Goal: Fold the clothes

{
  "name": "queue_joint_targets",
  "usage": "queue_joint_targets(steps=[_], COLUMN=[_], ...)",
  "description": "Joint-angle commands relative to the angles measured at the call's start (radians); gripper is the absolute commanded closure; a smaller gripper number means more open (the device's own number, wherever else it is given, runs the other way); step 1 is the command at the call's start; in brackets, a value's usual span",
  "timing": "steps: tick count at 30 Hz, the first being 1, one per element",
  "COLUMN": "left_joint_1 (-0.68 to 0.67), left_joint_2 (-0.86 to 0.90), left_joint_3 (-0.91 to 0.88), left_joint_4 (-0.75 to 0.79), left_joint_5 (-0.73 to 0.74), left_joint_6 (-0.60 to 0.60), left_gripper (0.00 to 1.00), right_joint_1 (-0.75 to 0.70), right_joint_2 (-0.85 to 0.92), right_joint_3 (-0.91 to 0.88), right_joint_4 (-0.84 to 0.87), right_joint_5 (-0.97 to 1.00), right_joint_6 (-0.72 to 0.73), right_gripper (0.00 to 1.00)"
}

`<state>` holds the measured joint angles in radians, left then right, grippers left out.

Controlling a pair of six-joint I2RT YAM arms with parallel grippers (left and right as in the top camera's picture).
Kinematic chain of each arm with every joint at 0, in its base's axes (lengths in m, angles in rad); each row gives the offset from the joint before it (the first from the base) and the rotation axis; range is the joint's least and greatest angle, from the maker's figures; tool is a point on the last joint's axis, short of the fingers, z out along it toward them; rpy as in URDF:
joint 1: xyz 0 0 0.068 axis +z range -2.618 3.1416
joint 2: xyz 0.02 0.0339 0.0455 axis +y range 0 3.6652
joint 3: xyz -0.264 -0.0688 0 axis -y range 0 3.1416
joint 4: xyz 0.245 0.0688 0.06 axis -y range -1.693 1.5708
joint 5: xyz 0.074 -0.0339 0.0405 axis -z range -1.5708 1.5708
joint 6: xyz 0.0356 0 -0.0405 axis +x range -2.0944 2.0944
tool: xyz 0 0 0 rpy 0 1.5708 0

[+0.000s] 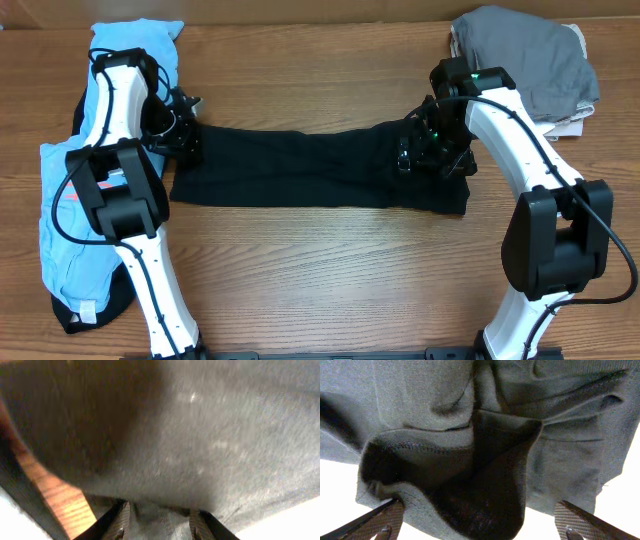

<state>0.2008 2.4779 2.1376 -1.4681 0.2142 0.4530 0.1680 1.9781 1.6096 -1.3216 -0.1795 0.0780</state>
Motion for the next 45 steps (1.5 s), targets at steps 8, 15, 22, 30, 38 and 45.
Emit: queue_joint_targets(steps=[8,15,22,30,38,45], left_joint_1=[0.009,0.007,-0.003,-0.014,0.008,-0.032], left_joint_2=[-0.060,-0.058,-0.058,-0.058,-0.062,-0.062], left_joint_3=[0.024,0.010,-0.088,-0.176,0.008,0.172], left_joint_4=[-0.049,0.011,0.066,0.113,-0.010,-0.150], left_joint_5=[0.010,0.028,0.042,0.048,0.030,-0.045], left_joint_6=[0.020,0.011,0.010,-0.049,-0.151,-0.163], left_gripper=[0.00,0.00,0.03,0.96,0.96,0.96], right_joint_1=[0.000,0.000,0.000,0.000,0.000,0.000], right_joint_2=[-0.040,-0.040,-0.040,-0.040,-0.040,-0.040], right_joint_3=[-0.005,-0.005,-0.005,-0.005,-0.005,-0.023], right_joint_4=[0.005,0.005,0.010,0.029,0.084,0.161], right_joint_5=[-0.005,-0.005,-0.005,-0.011,-0.103,-0.157], right_joint_6=[-0.003,-0.003,-0.003,0.002,0.005,0.052], right_gripper=[0.00,0.00,0.00,0.04,0.41,0.96])
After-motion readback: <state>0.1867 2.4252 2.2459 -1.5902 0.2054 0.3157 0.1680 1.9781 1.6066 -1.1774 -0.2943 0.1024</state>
